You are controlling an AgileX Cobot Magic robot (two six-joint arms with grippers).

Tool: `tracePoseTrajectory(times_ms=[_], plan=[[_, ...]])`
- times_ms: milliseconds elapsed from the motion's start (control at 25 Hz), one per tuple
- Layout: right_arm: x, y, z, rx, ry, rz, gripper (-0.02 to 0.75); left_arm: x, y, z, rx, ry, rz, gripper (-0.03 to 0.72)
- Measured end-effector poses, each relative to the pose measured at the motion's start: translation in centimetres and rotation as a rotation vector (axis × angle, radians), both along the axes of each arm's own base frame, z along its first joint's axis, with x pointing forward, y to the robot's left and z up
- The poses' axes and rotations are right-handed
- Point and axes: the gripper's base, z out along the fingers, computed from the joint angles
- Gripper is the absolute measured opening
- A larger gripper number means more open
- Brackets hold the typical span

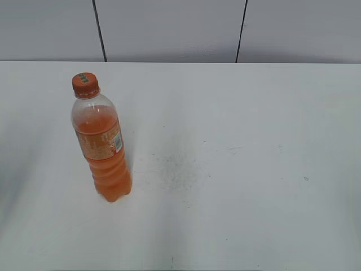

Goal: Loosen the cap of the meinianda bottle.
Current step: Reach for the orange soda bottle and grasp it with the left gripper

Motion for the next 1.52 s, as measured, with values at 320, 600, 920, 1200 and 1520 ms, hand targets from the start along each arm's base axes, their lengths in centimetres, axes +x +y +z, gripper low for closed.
tracePoseTrajectory(times_ms=[320,600,920,1200,1520], plan=[[0.0,0.0,0.0,0.0,-0.001,0.0,0.48,6.9,0.7,-0.3,0.004,0.137,0.03,0.426],[0.0,0.0,0.0,0.0,-0.001,0.0,0.48,11.1,2.9,-2.8,0.078,0.236,0.011,0.426],[0.0,0.0,0.0,0.0,-0.001,0.0,0.48,12.7,4.1,-6.2,-0.101,0.333,-0.553,0.419],[0.0,0.0,0.0,0.0,-0.001,0.0,0.48,11.9,3.6,-8.3,-0.038,0.479,-0.838,0.447],[0.0,0.0,0.0,0.0,-0.001,0.0,0.48,12.5,-1.0,-9.0,0.044,0.517,-0.966,0.593]])
